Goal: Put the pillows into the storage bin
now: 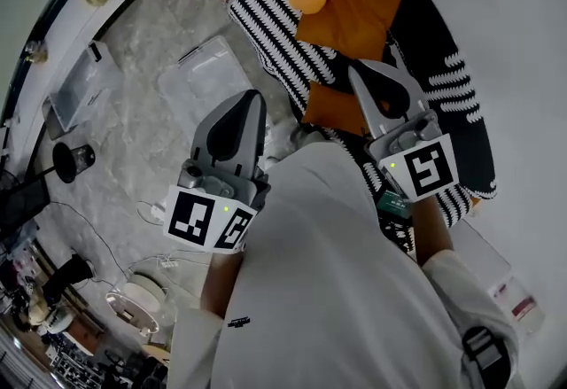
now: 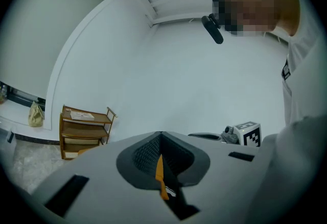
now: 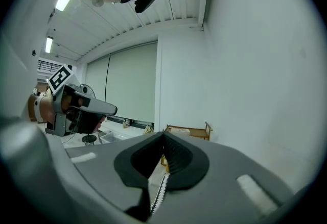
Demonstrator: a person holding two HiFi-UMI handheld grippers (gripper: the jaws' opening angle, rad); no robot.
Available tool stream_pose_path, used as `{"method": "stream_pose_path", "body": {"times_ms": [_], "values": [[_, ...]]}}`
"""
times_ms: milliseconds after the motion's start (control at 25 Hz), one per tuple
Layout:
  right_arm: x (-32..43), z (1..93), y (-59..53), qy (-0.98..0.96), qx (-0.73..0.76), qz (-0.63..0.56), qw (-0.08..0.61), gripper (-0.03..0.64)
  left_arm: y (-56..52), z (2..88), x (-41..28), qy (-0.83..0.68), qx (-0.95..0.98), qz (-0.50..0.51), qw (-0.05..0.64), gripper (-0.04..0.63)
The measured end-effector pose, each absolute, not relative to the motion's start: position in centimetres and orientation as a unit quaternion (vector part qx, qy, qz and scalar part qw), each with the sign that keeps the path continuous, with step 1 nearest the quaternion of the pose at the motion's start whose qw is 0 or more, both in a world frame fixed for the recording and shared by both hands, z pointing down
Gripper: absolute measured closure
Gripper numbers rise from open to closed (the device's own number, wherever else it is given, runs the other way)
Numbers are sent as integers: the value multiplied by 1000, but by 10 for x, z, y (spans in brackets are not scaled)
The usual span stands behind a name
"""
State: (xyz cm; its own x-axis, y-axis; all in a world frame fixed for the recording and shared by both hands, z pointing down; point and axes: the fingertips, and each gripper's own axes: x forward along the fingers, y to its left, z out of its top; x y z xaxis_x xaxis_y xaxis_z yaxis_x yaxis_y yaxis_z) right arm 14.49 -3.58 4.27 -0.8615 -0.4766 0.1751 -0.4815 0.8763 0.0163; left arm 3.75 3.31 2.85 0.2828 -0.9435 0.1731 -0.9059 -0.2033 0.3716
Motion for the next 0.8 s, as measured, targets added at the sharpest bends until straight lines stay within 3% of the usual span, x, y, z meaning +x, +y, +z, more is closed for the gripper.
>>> {"method": "stream_pose_path", "body": {"times_ms": [800], "values": [[121, 169, -218, -953, 235, 137, 132, 512, -108, 106, 20, -634, 718, -5, 287, 588]]}}
